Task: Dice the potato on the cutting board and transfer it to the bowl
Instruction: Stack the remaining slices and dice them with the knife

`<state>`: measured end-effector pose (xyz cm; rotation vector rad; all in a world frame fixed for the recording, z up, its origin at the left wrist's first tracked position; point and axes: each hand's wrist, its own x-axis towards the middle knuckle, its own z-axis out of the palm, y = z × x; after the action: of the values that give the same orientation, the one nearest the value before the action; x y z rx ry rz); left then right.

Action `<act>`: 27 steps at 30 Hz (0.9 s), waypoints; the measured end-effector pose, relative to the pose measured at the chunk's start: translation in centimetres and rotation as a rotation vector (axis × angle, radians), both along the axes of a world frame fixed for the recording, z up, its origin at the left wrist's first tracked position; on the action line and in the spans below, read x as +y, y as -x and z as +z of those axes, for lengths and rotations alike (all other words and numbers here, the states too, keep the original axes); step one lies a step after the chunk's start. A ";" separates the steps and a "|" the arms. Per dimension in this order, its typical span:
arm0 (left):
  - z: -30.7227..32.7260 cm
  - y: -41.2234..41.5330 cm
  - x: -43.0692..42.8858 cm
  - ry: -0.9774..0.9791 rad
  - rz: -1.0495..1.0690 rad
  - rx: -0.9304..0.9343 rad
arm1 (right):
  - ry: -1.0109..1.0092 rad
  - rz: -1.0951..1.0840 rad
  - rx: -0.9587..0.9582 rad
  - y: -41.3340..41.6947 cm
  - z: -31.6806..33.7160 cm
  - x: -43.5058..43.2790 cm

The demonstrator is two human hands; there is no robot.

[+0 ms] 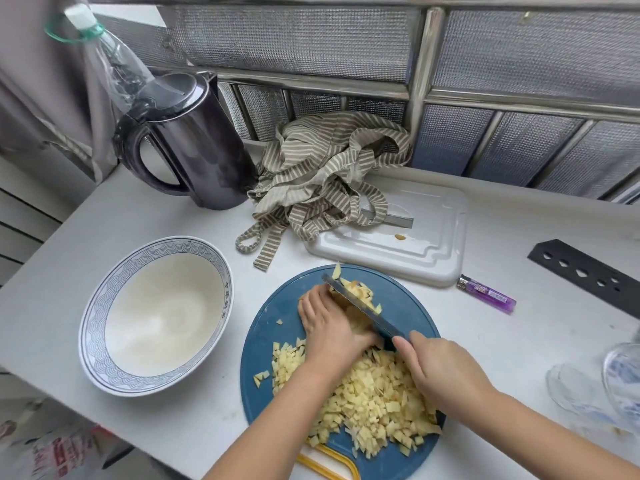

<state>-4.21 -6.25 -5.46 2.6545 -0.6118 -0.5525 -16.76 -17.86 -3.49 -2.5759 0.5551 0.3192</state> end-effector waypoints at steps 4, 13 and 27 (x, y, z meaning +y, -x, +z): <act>0.3 -0.1 -0.2 -0.066 -0.025 0.036 | 0.027 0.011 0.045 -0.7 0.2 0.0; 0.5 -0.3 -0.4 -0.189 -0.060 0.097 | -0.002 0.032 0.098 -2.2 1.1 -0.8; -0.1 0.2 -0.7 -0.134 -0.003 0.008 | -0.033 0.066 0.102 -3.6 0.7 -1.2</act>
<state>-4.44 -6.96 -5.60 2.7755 -0.5958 -0.6245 -13.15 -19.09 -2.76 -2.5606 0.4965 0.4804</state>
